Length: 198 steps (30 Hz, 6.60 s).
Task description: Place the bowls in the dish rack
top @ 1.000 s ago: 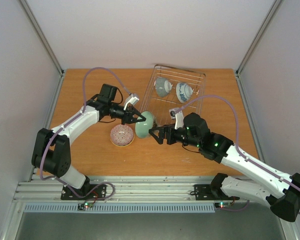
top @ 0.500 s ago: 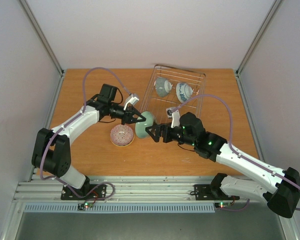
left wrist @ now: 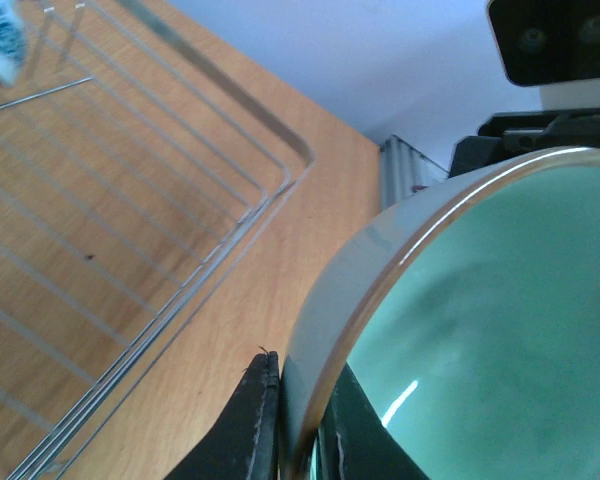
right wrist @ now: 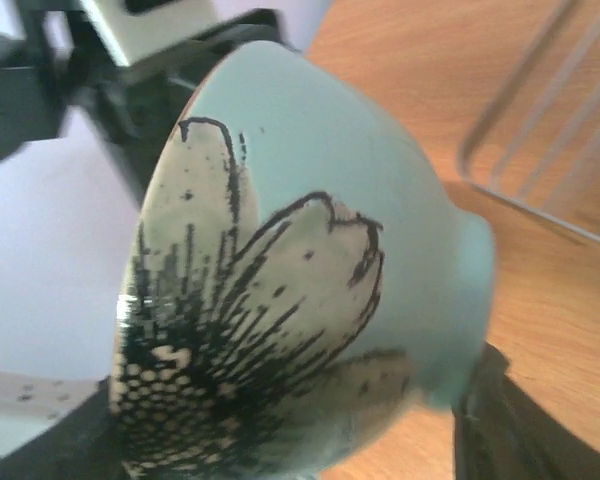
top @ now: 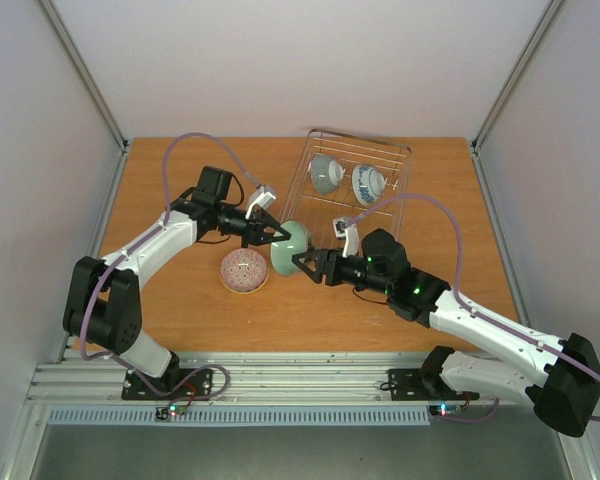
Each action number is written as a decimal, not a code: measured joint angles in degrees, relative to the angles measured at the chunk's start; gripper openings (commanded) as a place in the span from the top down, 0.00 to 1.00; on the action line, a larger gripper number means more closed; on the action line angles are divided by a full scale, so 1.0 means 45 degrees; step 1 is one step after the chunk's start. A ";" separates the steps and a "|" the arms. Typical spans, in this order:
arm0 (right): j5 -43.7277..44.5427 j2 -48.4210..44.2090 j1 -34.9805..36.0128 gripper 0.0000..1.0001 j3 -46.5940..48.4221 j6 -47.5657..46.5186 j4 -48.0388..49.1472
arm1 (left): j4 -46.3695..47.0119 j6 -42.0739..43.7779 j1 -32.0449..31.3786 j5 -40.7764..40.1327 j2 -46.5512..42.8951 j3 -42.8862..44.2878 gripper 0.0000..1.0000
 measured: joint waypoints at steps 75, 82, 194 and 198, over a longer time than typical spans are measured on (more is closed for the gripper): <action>0.0928 -0.0160 0.0102 0.02 0.0165 0.0539 -0.0447 | -0.0083 -0.0335 -0.0087 0.0330 0.0092 -0.0015 1.00; 0.1005 -0.0243 0.0102 0.02 0.0165 0.0539 -0.0631 | -0.0083 -0.0296 -0.0087 0.0262 0.0092 -0.0015 0.99; 1.1443 1.1443 -0.1807 0.82 1.2517 -0.4318 -1.7486 | 0.1481 -0.1583 0.0525 -0.0690 -0.1093 -0.0612 0.47; 1.1356 1.1803 -0.2176 0.82 1.2405 -0.4308 -1.7311 | 0.1491 -0.1588 0.0525 -0.0690 -0.1093 -0.0612 0.47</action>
